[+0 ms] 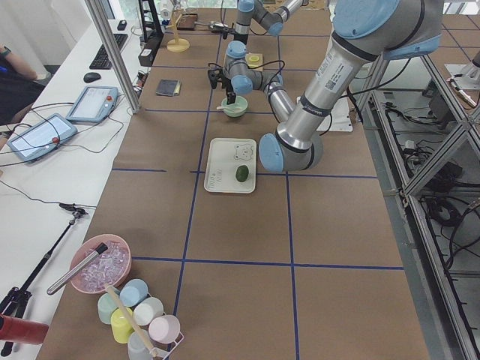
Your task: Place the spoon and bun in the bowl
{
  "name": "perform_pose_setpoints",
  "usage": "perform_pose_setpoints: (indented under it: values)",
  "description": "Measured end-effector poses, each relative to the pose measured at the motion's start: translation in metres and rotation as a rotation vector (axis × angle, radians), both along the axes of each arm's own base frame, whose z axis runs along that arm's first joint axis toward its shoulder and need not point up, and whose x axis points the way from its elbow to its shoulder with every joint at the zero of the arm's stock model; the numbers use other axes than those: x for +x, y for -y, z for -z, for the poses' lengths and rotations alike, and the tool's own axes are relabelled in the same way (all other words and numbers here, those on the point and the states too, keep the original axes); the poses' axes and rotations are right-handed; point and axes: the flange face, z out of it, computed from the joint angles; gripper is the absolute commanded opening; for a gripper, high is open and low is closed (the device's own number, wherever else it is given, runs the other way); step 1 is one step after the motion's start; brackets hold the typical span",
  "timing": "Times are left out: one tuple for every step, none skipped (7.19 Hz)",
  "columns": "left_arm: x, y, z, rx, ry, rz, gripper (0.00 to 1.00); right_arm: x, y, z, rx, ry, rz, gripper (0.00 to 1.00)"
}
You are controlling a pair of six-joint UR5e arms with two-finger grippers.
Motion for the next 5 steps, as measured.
perform_pose_setpoints:
  values:
    - [-0.017,0.003,0.001,0.011,0.028,-0.007,1.00,-0.014,0.000,-0.003,-0.002,-0.010,0.011,0.95]
    - [-0.041,0.006,-0.004,0.030,0.057,-0.012,1.00,-0.025,0.000,-0.008,-0.008,-0.021,0.021,0.90]
    - [-0.064,0.010,-0.011,0.050,0.084,-0.011,1.00,-0.033,-0.001,-0.012,-0.016,-0.036,0.029,0.81]
    - [-0.080,0.015,-0.015,0.066,0.103,-0.009,1.00,-0.039,-0.003,-0.014,-0.029,-0.054,0.037,0.61]
    - [-0.090,0.020,-0.018,0.071,0.111,-0.005,1.00,-0.044,-0.004,-0.013,-0.040,-0.070,0.043,0.23]
